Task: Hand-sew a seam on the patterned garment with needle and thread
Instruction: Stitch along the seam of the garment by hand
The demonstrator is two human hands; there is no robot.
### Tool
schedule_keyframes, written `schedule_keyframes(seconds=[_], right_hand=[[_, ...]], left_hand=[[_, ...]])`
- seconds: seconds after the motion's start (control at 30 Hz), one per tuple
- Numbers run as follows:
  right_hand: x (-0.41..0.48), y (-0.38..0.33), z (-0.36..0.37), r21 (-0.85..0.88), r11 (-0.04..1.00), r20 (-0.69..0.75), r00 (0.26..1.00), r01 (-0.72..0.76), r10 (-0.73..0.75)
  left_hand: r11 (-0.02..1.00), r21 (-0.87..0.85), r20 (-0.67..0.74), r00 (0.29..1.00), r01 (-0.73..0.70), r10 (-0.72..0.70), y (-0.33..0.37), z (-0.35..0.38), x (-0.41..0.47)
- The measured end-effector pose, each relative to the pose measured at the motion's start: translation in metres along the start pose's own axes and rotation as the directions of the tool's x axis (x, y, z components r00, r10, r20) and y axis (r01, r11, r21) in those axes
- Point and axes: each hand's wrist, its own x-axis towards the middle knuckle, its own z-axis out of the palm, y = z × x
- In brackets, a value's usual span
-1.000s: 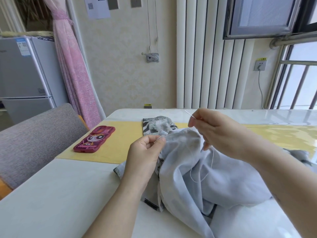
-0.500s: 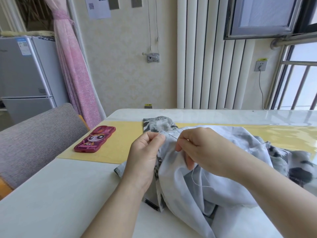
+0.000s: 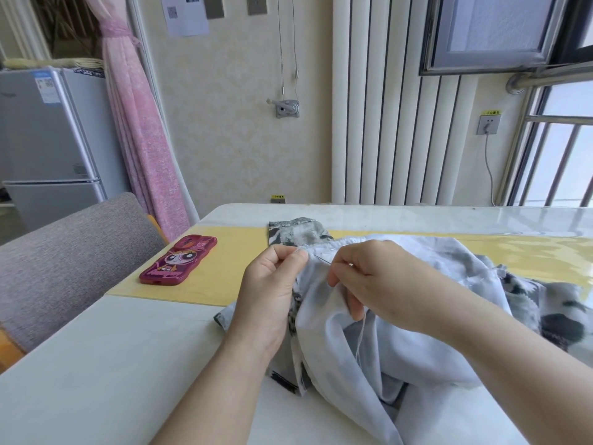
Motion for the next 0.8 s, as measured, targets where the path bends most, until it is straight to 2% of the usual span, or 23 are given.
schedule_keyframes(seconds=[0.27, 0.53, 0.67, 0.8], right_hand=[[0.000, 0.000, -0.001, 0.010, 1.000, 0.001, 1.000, 0.014, -0.014], [-0.001, 0.001, 0.000, -0.014, 1.000, -0.017, 1.000, -0.003, 0.003], [0.001, 0.002, 0.003, -0.067, 0.998, -0.049, 0.999, -0.008, 0.005], [0.002, 0.000, 0.007, -0.095, 0.995, -0.078, 0.997, -0.009, 0.002]], left_hand=[[1.000, 0.005, -0.007, 1.000, 0.018, -0.018, 0.000, 0.000, 0.000], [0.998, 0.046, 0.014, 0.999, -0.034, 0.033, 0.000, 0.000, -0.002], [0.967, 0.208, 0.043, 0.989, -0.148, 0.142, 0.000, 0.001, -0.005], [0.861, 0.396, 0.064, 0.945, -0.320, 0.322, 0.002, 0.007, -0.011]])
